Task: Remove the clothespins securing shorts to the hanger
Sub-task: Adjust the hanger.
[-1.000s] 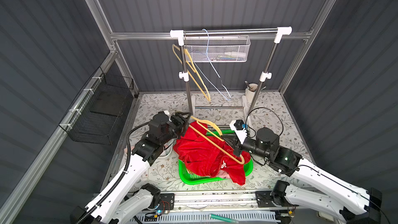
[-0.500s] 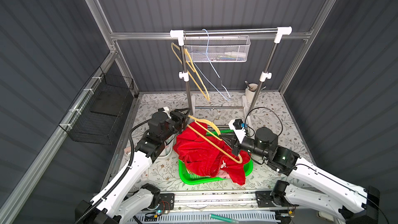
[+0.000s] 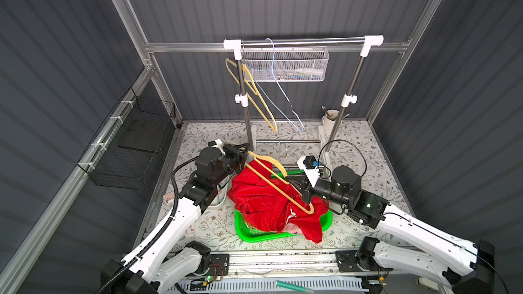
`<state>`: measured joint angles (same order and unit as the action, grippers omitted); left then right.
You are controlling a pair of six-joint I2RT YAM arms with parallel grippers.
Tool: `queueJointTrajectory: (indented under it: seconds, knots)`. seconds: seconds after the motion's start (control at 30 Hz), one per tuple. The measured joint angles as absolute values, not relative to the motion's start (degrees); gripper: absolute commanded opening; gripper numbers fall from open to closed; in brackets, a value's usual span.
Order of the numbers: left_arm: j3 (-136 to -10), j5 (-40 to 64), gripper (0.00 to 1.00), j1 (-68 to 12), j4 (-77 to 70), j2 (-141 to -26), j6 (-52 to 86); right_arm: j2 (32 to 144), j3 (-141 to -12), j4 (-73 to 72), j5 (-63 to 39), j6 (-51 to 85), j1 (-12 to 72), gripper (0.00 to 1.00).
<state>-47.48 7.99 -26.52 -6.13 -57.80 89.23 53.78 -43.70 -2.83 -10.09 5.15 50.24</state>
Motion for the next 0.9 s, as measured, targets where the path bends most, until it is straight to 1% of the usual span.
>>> queueJointTrajectory:
  seconds: [0.03,0.13,0.23,0.4,0.53,0.67,0.9]
  knots:
    - [-47.37,7.86,0.0,-26.52,-6.15,-57.76,89.25,53.82,-43.68,-2.85,-10.11,5.17,50.24,0.1]
    - [-47.24,7.53,0.0,-26.52,-6.07,-57.6,88.99,53.82,-43.11,-3.9,-10.35,5.48,50.24,0.26]
    - [-47.18,7.53,0.0,-26.5,-5.39,-57.6,88.97,52.69,-41.56,-6.26,-10.96,5.58,50.24,0.37]
    - [-47.2,7.55,0.0,-26.35,-5.02,-57.6,89.21,49.32,-37.8,-7.79,-12.29,5.87,49.78,0.44]
    - [-47.33,7.64,0.0,-25.12,-4.73,-57.6,89.34,46.54,-35.46,-7.57,-13.43,5.78,48.84,0.47]
    - [-47.94,8.4,0.0,-23.57,-4.82,-57.65,90.13,42.81,-34.04,-5.74,-13.98,5.26,48.34,0.51]
    - [-48.12,10.35,0.0,-20.88,-5.78,-57.98,92.25,37.19,-32.84,-1.15,-14.44,3.86,47.99,0.55]
